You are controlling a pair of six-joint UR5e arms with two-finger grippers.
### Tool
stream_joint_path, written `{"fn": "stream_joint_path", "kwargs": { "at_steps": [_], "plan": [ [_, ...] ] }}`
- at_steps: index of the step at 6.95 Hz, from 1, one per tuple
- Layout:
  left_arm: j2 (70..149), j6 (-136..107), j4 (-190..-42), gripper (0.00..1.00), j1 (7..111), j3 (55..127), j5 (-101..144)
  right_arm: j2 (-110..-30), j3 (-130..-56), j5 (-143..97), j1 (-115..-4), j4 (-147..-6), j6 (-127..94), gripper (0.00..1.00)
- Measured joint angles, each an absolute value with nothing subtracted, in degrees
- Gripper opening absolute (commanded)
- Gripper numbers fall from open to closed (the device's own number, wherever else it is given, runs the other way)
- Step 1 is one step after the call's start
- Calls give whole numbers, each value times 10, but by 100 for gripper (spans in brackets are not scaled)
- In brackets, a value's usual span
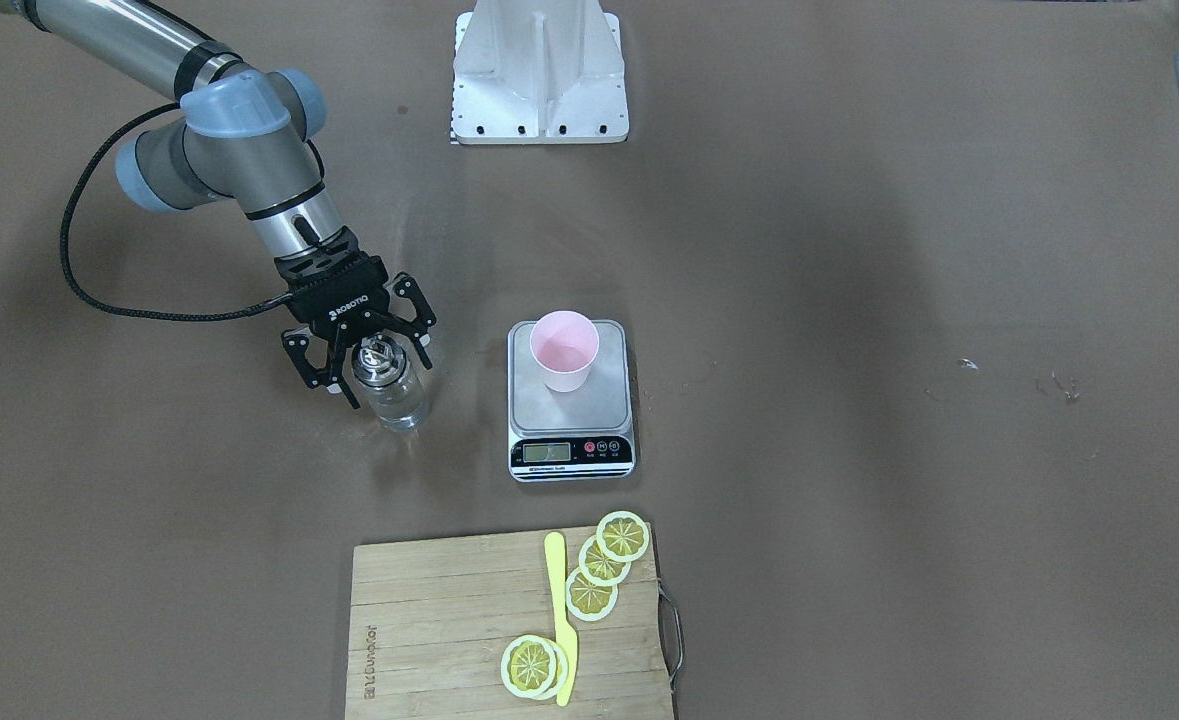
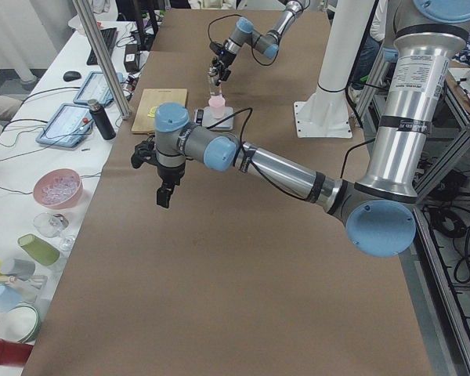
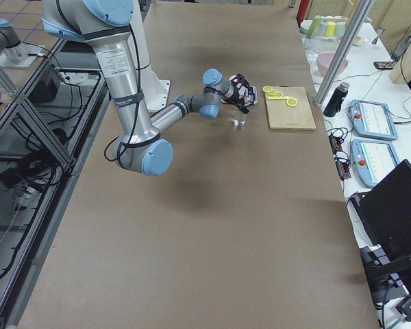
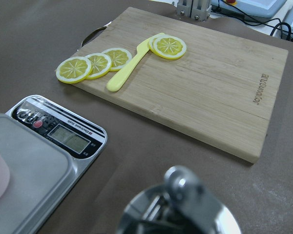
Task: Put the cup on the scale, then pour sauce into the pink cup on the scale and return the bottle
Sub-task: 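Close the right gripper around the glass sauce bottle, then lift the sauce bottle with the right gripper over the pink cup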
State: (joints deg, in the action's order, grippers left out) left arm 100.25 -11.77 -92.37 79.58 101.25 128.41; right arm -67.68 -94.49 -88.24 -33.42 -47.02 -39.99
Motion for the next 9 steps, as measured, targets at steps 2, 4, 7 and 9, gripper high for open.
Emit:
{"fn": "stream_joint_path", "kwargs": {
  "at_steps": [2,4,7,9],
  "plan": [
    [1004,-121,-924,97,795,1012,1284,-677,-944,-882,-335,-470,-400,36],
    [1004,-122,-922,97,795,1012,1284,-677,-943,-883,-336,-470,-403,0],
    [1005,-122,-921,97,795,1011,1284,-671,-944,-900,-349,-490,-407,0],
    [1005,-122,-921,97,794,1009,1284,-637,-963,-947,-375,-590,-398,0]
  ]
}}
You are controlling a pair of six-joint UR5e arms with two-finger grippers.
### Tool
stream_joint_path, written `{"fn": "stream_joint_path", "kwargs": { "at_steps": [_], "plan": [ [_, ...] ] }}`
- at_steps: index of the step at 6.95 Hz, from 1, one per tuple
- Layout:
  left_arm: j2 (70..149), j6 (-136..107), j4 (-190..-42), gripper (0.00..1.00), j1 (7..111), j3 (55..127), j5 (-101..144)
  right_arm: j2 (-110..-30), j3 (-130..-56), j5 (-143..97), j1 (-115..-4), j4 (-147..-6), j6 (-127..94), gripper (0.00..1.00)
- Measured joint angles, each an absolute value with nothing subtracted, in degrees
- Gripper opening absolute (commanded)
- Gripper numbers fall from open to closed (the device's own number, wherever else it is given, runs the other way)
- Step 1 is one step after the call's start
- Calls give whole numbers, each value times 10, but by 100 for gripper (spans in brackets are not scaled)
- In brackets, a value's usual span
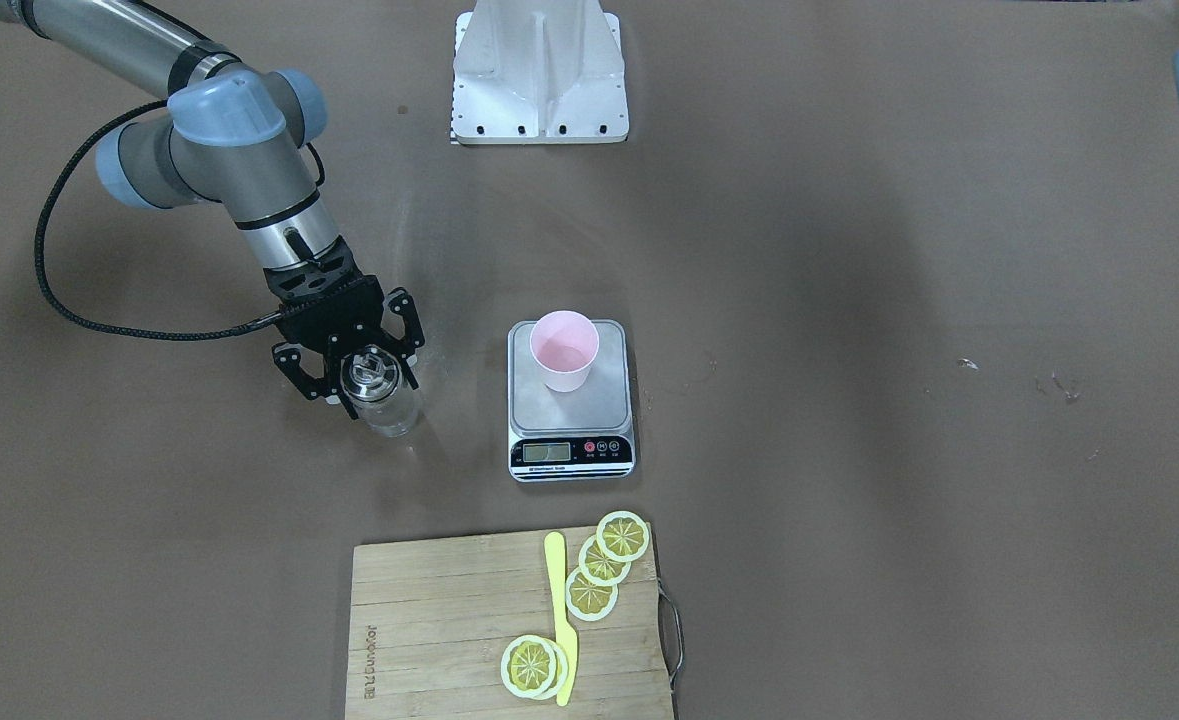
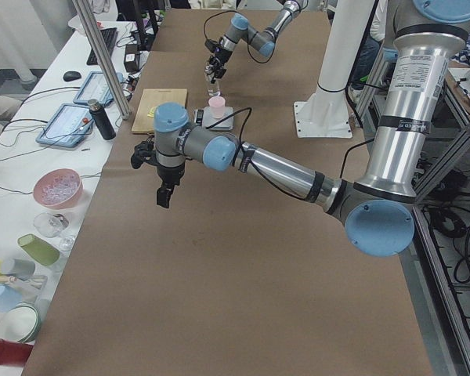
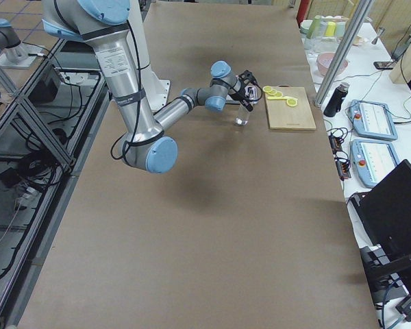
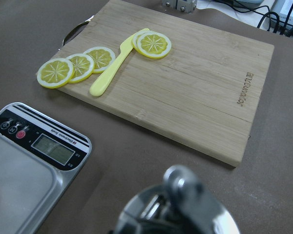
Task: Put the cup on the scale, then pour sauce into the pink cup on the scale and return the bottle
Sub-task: 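Lift the sauce bottle with the right gripper over the pink cup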
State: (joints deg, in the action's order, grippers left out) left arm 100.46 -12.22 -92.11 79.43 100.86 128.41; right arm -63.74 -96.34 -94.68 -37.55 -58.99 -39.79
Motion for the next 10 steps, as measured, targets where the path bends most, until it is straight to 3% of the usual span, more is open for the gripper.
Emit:
{"fn": "stream_joint_path", "kwargs": {
  "at_steps": [6,10],
  "plan": [
    [1005,-121,-920,97,794,1004,1285,-553,-1072,-933,-364,-929,-359,0],
    [1001,-121,-918,97,794,1006,1288,-467,-1072,-868,-313,-1100,-339,0]
  ]
}}
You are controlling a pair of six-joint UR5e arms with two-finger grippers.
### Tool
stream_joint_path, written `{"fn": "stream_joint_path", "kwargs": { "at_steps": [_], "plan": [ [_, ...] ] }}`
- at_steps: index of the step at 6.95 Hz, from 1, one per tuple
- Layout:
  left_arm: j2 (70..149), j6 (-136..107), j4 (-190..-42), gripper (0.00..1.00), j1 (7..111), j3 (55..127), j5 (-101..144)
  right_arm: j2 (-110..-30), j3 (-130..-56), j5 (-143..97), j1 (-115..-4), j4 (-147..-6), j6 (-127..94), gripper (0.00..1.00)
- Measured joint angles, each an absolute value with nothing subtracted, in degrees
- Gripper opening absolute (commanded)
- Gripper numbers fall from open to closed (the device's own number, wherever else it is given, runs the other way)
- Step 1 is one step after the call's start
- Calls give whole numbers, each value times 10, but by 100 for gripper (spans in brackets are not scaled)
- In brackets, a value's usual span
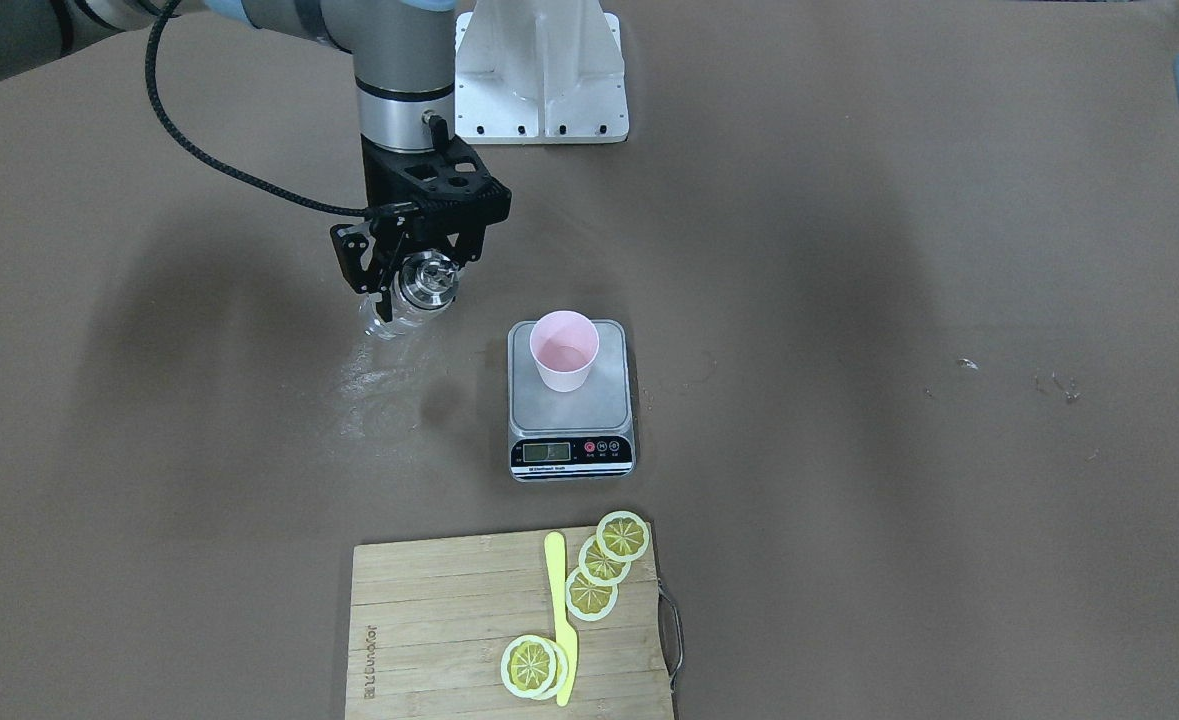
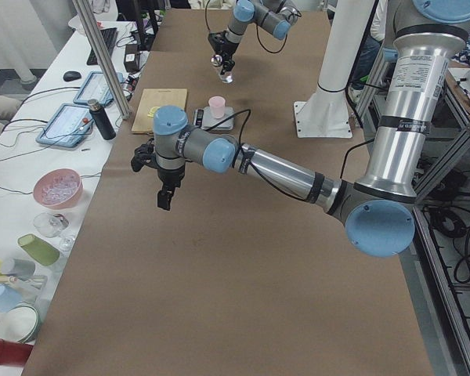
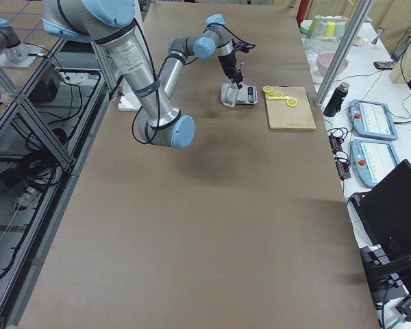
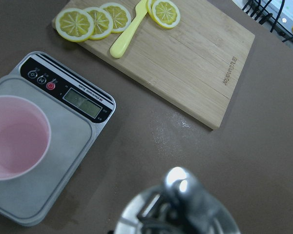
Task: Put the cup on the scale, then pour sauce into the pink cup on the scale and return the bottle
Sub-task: 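Lift the sauce bottle with the right gripper over the pink cup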
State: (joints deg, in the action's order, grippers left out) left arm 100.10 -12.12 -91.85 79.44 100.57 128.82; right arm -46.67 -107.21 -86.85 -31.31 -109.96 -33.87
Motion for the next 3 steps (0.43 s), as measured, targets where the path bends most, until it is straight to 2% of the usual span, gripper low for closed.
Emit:
{"fn": "stream_joint_path", "kwargs": {
  "at_steps": [3],
  "plan": [
    [999,-120,-918,97,795,1007,1291,-385,-1017,-839,-299,-1189,-316,0]
  ]
}}
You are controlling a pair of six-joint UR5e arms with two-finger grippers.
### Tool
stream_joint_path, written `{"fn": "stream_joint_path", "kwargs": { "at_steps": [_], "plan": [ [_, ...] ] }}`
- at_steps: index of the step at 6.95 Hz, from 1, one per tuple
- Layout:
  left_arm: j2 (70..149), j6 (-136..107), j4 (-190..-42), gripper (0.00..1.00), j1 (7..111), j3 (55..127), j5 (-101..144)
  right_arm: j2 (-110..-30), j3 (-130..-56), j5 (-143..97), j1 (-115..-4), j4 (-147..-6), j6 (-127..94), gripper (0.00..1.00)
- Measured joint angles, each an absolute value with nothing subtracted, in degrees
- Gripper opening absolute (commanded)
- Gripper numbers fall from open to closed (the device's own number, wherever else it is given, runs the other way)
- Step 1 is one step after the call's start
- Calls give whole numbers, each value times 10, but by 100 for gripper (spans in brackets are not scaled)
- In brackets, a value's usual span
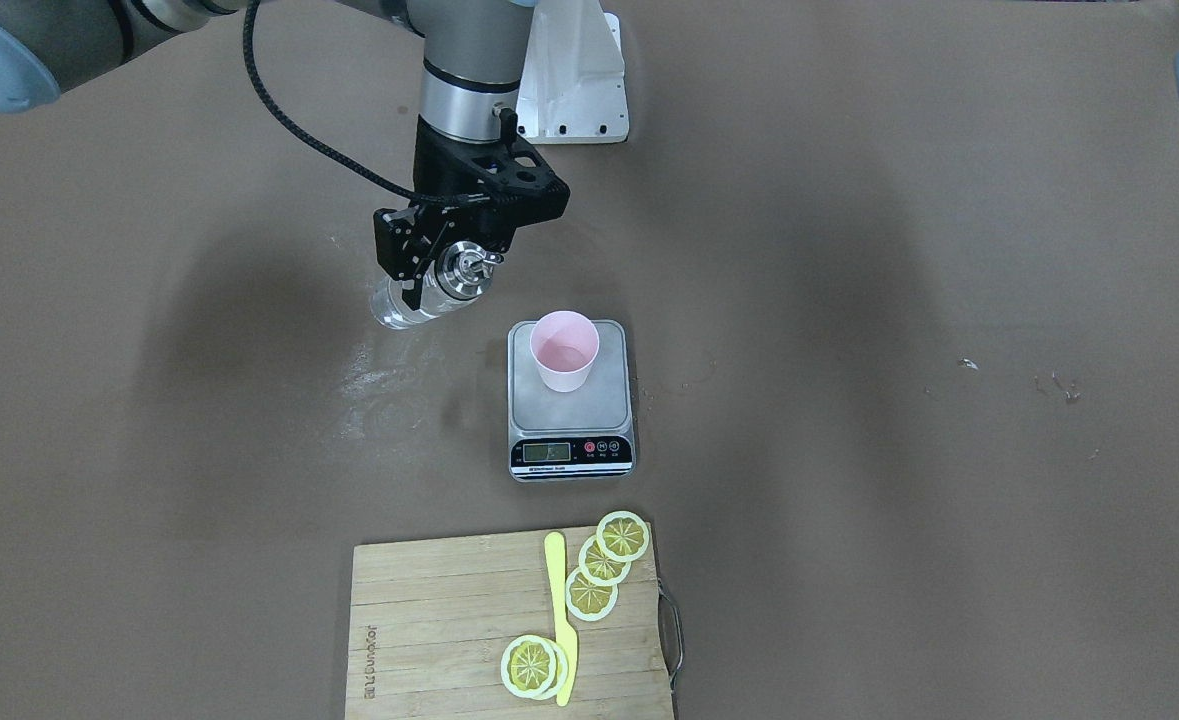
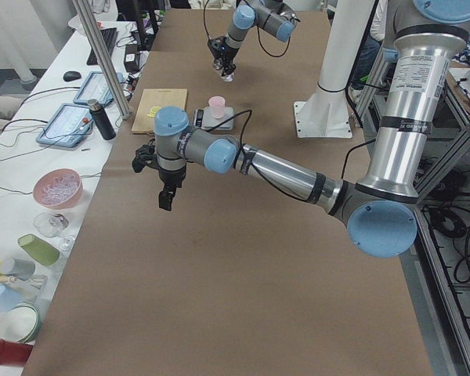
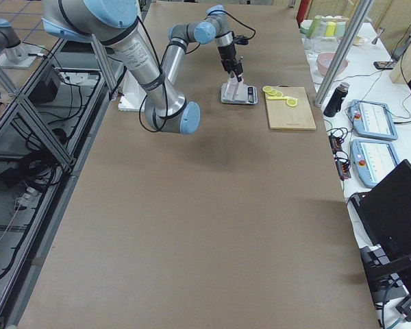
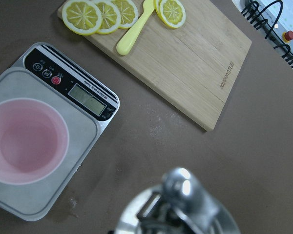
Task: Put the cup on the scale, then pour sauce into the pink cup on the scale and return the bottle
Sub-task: 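Lift the sauce bottle with the right gripper over the pink cup, then tilt the sauce bottle with the right gripper, spout toward the cup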
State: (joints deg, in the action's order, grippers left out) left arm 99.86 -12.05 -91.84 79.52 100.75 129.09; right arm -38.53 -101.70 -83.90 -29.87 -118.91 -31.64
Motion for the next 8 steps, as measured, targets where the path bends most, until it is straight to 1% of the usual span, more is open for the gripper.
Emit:
{"fn": "stream_joint_path", "kwargs": {
  "at_steps": [3,6,8],
  "plan": [
    [995,-120,-918,97,795,1009,1292,-348,-974,-819,-296,-1238,-290,0],
    [994,-120,-918,97,795,1009,1293,-320,-924,-808,-295,-1253,-240,0],
    [991,-121,-917,97,796,1009,1292,-319,-916,-798,-295,-1253,-195,0]
  ]
}}
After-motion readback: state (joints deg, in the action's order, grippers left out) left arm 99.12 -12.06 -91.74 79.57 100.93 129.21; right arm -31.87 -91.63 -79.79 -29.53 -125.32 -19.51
